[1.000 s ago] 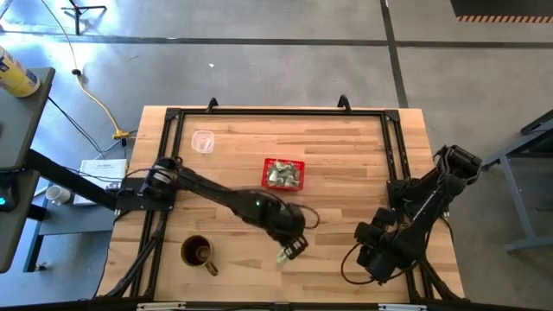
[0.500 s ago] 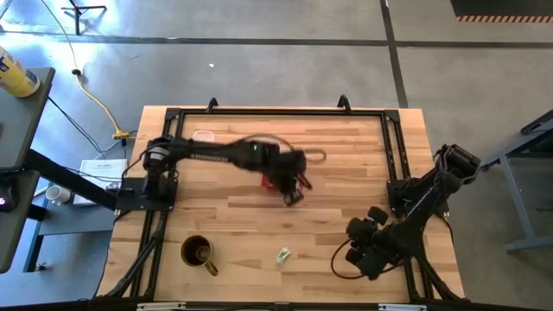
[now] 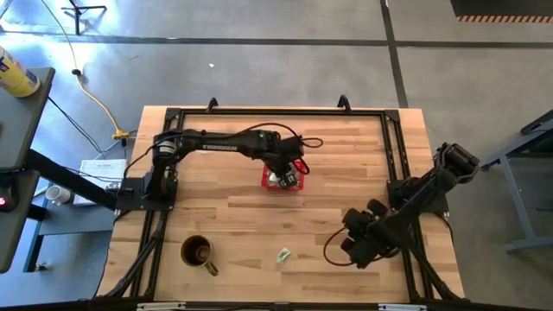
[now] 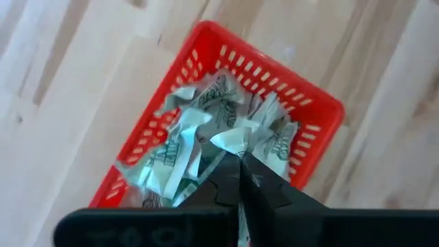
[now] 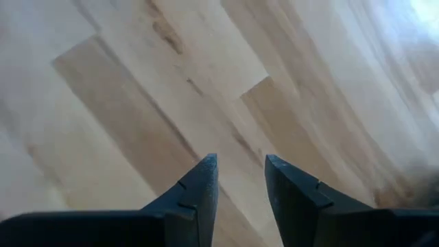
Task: Pick and place items into bin
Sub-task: Put the green stevia packet into the red bin
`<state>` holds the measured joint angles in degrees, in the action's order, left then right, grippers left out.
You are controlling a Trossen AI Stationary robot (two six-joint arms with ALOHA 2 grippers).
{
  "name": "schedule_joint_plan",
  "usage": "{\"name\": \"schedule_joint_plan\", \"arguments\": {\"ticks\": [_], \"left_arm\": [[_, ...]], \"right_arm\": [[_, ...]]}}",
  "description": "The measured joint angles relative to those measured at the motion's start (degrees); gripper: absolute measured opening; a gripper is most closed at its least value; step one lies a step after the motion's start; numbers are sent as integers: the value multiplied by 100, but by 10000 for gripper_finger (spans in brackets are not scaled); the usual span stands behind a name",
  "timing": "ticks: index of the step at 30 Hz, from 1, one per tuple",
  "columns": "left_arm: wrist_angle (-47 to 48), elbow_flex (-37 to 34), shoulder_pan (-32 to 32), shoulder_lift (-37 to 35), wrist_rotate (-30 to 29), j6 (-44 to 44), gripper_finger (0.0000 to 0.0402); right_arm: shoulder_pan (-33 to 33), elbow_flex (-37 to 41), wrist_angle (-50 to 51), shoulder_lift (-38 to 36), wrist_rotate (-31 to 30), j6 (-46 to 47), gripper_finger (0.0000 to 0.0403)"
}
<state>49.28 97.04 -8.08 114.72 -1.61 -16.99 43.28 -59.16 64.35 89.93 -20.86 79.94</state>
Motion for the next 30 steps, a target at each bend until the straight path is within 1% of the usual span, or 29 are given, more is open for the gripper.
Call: {"name": "schedule_joint_plan", "arguments": {"ticks": [6, 11, 13, 16, 19, 21, 25, 30], "left_arm": [[-37, -27, -2, 216, -138, 279, 94], [-1, -26, 71, 89, -369, 325, 159], [52, -8, 80, -32, -350, 237, 188], [219, 54, 200, -156, 18, -94, 225], [275, 56, 529, -282, 286, -455, 252], [344, 65, 859, -291, 227, -804, 263], [502, 60, 1568, -126, -203, -1488, 273], [483, 56, 2225, -9, -269, -2830, 269]], "right_arm": [[-272, 0, -10, -2, 41, -89, 114], [-292, 0, -31, -1, 113, -89, 114], [-278, 0, -42, -1, 151, -89, 114], [-231, 0, -37, 0, 173, -92, 114], [-152, 0, -15, -2, 149, -128, 114], [-103, 0, 3, -2, 109, -191, 114], [43, 0, 24, -2, -40, -217, 114], [249, 0, 14, -2, -45, -255, 114]]}}
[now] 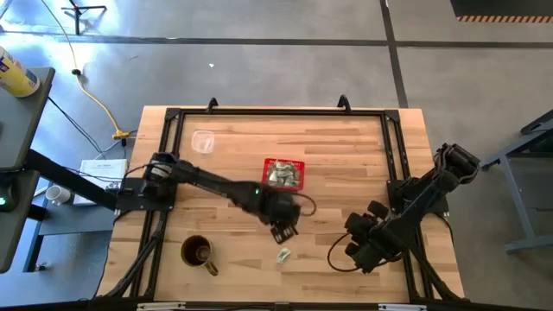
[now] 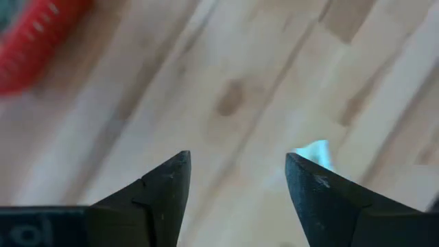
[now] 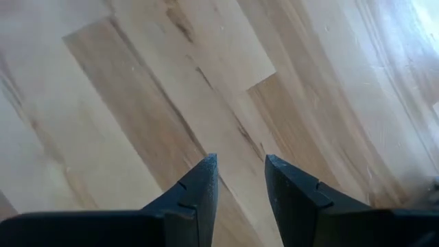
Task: Pick and place items into bin
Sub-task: Put the green stevia packet into the red bin
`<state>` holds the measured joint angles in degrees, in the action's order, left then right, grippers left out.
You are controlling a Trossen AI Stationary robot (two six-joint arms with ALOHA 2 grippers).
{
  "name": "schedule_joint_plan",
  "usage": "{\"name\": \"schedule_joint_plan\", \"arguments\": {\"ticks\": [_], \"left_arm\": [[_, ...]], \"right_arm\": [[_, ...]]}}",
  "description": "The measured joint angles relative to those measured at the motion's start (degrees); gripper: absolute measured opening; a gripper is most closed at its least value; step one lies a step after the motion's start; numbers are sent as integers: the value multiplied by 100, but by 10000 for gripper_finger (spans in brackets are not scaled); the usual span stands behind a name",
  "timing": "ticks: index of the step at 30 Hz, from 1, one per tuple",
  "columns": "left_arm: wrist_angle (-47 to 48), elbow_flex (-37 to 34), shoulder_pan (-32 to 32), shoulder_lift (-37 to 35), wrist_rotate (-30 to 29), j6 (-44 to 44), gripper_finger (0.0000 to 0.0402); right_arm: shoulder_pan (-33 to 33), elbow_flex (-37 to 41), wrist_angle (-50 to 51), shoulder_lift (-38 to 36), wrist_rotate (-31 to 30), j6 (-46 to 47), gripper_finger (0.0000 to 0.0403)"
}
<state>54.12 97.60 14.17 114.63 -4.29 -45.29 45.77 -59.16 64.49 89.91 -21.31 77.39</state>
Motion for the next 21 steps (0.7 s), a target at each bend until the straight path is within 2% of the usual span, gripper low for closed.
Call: {"name": "schedule_joint_plan", "arguments": {"ticks": [5, 9, 14, 17, 21], "left_arm": [[-383, 0, 467, 181, -234, -1118, 269], [-969, 10, 801, 493, -188, -1838, 271], [-1227, 0, 1087, 860, -127, -2321, 273], [-1061, 3, 1103, 994, -222, -2420, 273], [-1204, 0, 1093, 1095, -49, -2558, 273]], "right_arm": [[234, 0, -61, 0, 20, -29, 114], [376, 2, -247, 0, 56, -29, 114], [456, 2, -502, 0, 48, -29, 114], [465, 2, -582, 0, 5, -24, 114], [418, 2, -656, 0, -114, -4, 114]]}}
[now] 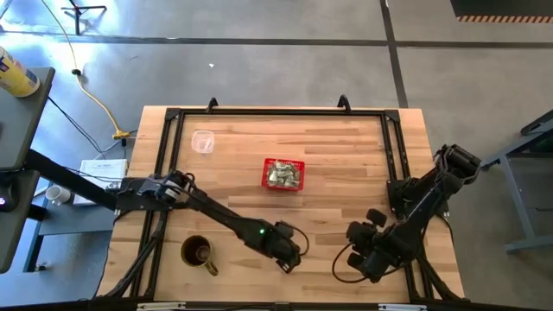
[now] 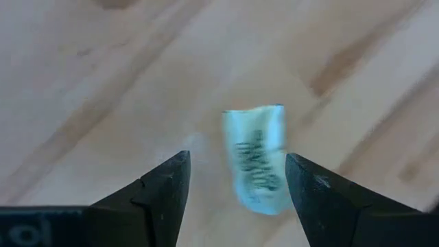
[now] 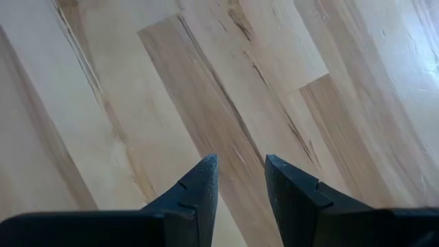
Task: Pick and place items into bin
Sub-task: Put the green stevia packet into the red bin
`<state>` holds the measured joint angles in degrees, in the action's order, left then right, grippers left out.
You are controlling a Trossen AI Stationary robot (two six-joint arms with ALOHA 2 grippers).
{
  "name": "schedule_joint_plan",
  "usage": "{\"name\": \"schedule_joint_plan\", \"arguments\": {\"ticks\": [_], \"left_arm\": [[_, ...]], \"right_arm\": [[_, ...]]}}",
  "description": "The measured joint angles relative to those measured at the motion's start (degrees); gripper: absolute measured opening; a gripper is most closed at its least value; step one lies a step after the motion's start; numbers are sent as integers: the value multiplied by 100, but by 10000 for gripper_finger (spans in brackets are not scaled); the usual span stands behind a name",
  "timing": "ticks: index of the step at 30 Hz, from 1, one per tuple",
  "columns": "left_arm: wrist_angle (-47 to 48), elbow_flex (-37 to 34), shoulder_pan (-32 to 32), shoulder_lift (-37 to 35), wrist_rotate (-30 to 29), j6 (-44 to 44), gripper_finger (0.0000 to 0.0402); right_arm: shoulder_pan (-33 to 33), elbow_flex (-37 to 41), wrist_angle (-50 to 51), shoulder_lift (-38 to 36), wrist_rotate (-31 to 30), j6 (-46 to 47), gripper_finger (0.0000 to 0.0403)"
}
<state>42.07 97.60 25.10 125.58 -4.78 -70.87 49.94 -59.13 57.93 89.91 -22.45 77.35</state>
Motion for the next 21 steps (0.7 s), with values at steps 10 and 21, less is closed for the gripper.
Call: {"name": "schedule_joint_plan", "arguments": {"ticks": [10, 21], "left_arm": [[-129, 4, 5, 44, 15, 353, 272], [180, 31, 30, 219, 191, 1144, 168]], "right_arm": [[-45, 4, -157, 0, -61, 16, 114], [-49, 4, -183, 0, -130, 16, 114]]}}
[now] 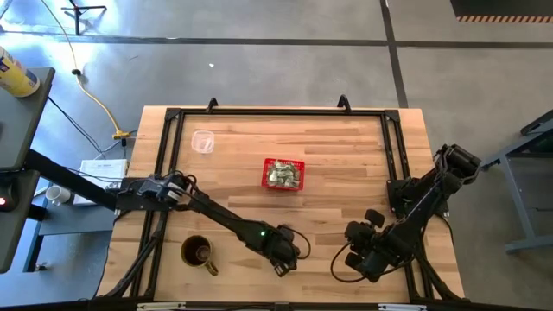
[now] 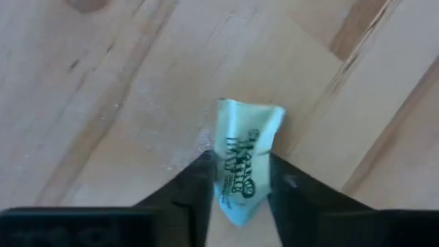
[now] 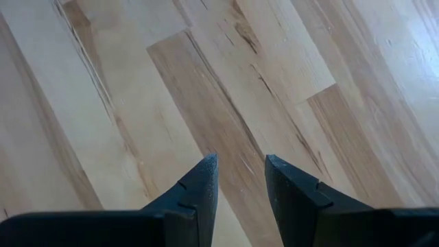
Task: Pick and place items into bin
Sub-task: Put the green stevia packet into the red bin
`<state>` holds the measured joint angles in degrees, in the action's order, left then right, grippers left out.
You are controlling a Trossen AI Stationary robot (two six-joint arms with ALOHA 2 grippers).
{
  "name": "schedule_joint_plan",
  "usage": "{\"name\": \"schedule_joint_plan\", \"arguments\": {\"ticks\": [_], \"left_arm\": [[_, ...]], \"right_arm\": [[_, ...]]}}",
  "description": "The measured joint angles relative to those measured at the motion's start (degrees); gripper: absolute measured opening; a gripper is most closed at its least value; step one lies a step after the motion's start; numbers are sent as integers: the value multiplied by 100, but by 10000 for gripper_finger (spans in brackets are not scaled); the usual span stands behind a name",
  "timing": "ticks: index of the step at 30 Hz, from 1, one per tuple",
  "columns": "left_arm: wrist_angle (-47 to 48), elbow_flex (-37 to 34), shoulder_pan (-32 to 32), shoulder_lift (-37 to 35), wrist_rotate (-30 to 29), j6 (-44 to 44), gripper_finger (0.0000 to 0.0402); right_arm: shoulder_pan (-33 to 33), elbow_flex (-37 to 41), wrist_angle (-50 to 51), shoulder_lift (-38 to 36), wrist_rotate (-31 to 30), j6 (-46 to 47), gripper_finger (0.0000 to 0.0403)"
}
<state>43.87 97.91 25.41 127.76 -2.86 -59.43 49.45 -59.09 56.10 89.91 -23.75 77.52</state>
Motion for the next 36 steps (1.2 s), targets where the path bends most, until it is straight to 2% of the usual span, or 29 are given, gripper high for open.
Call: {"name": "schedule_joint_plan", "arguments": {"ticks": [7, 8, 14, 16, 24, 27, 30, 36], "left_arm": [[288, 32, -253, -37, 120, 504, 33], [359, 62, -290, -58, 78, 649, 26], [1006, 586, -655, -467, -649, 1611, 41], [1313, 686, -858, -568, -824, 2029, 33], [1609, 827, -2017, -887, -1477, 3695, 27], [1609, 802, -2467, -843, -1160, 4134, 32], [1561, 807, -2834, -857, -380, 4474, 31], [1239, 637, -3229, -857, 362, 4614, 36]], "right_arm": [[-90, 0, 36, 0, -19, -25, 114], [-115, 0, 38, 0, -19, -16, 114], [-194, 0, 83, 0, -220, -26, 114], [-229, 0, 142, 0, -321, -50, 114], [-462, 0, 268, 2, -319, -52, 114], [-498, -2, 279, 2, -312, -50, 114], [-516, -2, 285, 2, -310, -50, 114], [-516, -2, 373, 2, -310, -48, 114]]}}
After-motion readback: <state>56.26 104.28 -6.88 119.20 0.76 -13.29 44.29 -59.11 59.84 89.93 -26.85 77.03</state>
